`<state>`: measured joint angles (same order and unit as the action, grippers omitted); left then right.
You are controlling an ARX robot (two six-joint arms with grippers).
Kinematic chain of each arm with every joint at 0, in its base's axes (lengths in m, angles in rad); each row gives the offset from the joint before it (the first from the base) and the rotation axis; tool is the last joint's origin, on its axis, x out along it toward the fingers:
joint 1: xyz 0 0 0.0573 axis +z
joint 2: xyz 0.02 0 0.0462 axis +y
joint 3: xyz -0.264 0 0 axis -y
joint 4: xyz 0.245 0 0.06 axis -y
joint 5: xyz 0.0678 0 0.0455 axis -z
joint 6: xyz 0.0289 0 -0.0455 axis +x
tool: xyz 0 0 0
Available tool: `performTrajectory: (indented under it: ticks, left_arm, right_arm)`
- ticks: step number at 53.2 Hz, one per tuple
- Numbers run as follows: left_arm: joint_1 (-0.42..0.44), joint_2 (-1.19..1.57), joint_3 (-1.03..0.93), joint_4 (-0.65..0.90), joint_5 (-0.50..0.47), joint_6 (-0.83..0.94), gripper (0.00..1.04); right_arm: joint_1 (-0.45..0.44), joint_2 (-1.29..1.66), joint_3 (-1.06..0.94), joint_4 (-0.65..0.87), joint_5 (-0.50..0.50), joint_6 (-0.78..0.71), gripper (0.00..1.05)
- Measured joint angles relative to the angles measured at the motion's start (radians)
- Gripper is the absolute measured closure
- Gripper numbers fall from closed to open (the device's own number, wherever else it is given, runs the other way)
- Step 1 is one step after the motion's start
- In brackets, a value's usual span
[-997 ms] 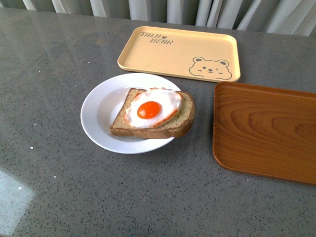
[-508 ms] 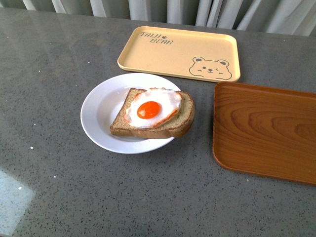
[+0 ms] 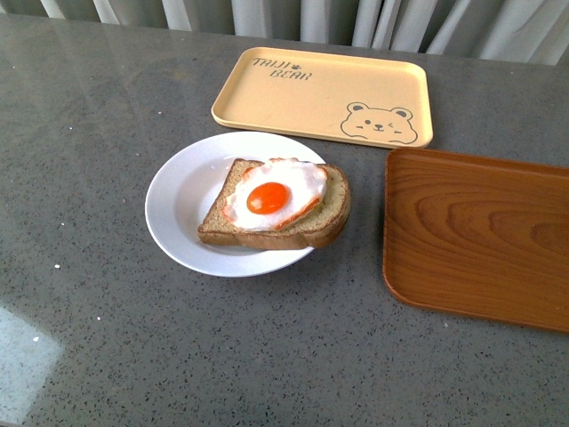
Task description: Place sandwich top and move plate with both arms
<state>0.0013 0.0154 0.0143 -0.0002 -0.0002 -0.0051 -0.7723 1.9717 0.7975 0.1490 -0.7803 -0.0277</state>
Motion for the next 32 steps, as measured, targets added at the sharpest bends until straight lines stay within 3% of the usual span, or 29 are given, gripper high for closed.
performTrajectory:
  ticks: [4, 19, 26, 32]
  left_arm:
    - [0.000, 0.000, 0.000, 0.000, 0.000, 0.000, 0.09]
    - [0.000, 0.000, 0.000, 0.000, 0.000, 0.000, 0.09]
    - [0.000, 0.000, 0.000, 0.000, 0.000, 0.000, 0.09]
    - [0.000, 0.000, 0.000, 0.000, 0.000, 0.000, 0.09]
  right_arm:
    - [-0.005, -0.027, 0.001, -0.017, -0.019, 0.013, 1.02]
    - [0.020, -0.236, -0.009, -0.026, -0.150, 0.158, 1.02]
    - [0.202, -0.410, -0.126, 0.170, -0.176, 0.354, 1.02]
    - [0.405, -0.462, -0.193, 0.355, -0.072, 0.551, 1.02]
